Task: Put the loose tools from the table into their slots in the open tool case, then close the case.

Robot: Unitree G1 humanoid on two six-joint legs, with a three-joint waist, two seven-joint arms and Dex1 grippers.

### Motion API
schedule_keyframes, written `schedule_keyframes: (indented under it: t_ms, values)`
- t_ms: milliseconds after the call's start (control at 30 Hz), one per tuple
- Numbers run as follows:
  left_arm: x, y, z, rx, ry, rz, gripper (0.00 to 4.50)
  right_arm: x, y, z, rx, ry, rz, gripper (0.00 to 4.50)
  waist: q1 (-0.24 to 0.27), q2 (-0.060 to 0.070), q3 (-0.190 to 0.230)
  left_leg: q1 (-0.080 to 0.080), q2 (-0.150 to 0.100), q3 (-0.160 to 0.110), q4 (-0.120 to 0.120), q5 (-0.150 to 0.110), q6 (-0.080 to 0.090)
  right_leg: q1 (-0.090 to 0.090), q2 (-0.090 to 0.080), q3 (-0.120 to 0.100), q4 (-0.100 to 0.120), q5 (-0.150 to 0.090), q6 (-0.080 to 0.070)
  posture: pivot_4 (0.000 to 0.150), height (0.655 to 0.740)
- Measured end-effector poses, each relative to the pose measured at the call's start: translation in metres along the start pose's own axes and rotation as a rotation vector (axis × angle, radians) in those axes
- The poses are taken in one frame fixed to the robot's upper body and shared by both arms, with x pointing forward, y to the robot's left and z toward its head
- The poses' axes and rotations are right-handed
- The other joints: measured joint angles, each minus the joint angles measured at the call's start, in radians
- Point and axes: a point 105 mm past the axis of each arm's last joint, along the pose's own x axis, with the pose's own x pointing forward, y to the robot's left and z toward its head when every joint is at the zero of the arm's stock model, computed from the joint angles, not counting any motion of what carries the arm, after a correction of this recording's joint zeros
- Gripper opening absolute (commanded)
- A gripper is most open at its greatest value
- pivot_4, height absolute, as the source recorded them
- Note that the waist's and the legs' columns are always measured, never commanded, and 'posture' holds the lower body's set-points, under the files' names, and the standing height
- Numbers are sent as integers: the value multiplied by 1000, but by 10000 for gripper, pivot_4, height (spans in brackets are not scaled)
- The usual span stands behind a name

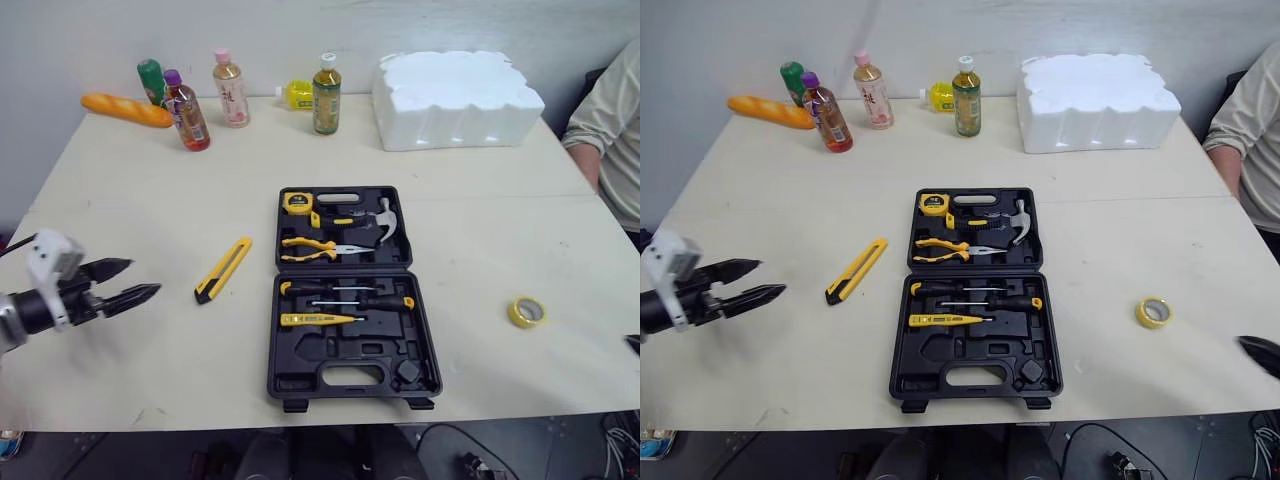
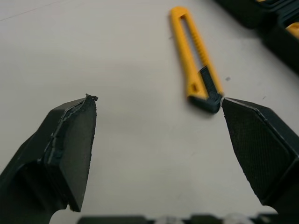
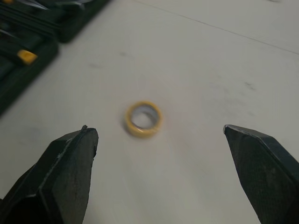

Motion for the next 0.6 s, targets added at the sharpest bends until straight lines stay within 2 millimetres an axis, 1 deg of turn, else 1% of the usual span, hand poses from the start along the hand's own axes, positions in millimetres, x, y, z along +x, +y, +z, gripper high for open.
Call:
schedule_keyframes:
  t_ms: [67, 100, 167, 300, 400, 467, 533, 600]
  values:
    - [13, -6, 0, 5, 27, 5, 44855, 20, 25, 17, -18, -48, 107, 45000, -6, 0, 0, 0, 0, 0, 1, 0, 0, 0, 1, 0, 1, 0, 0, 1500, 7383]
    - [21, -9, 0, 1, 37, 2, 44855, 31, 40, 28, -46, -74, 178, 45000, -9, -1, 0, 0, 0, 0, 3, 0, 0, 0, 1, 0, 2, 0, 1, 1500, 7383]
    - [31, -15, 2, -4, 40, -2, 44855, 47, 65, 43, -88, -104, 277, 45000, -10, -3, 2, 0, 0, 0, 4, 1, -1, 0, 1, 0, 3, 1, 1, 1500, 7383]
    - [41, -14, -2, -5, 73, 37, 44855, 66, 86, 60, -111, -153, 367, 45000, -8, -5, 1, 0, -1, 0, 5, 2, -2, 1, 1, -1, 4, 1, 1, 1500, 7383]
    - [66, -29, -10, -2, 99, 0, 44855, 87, 122, 80, -193, -213, 533, 45000, -9, -5, 1, -1, -2, -1, 7, 3, -2, 0, 1, -1, 7, 1, 1, 1500, 7383]
    - [75, -32, -17, 0, 128, -2, 44855, 95, 131, 86, -214, -232, 584, 45000, -8, -7, 2, -1, -1, -2, 7, 3, -3, 0, 2, -2, 7, 1, 1, 1500, 7383]
    - [81, -33, -15, 30, 127, -3, 44855, 104, 135, 90, -232, -240, 613, 45000, -6, -7, 2, -1, -2, -2, 7, 3, -2, -1, 2, -2, 7, 1, 1, 1500, 7383]
    - [84, -35, -16, 64, 137, -11, 39481, 112, 136, 89, -232, -230, 625, 45000, -1, -7, 1, -1, -2, -1, 7, 4, -2, 0, 1, -2, 7, 1, 1, 1500, 7383]
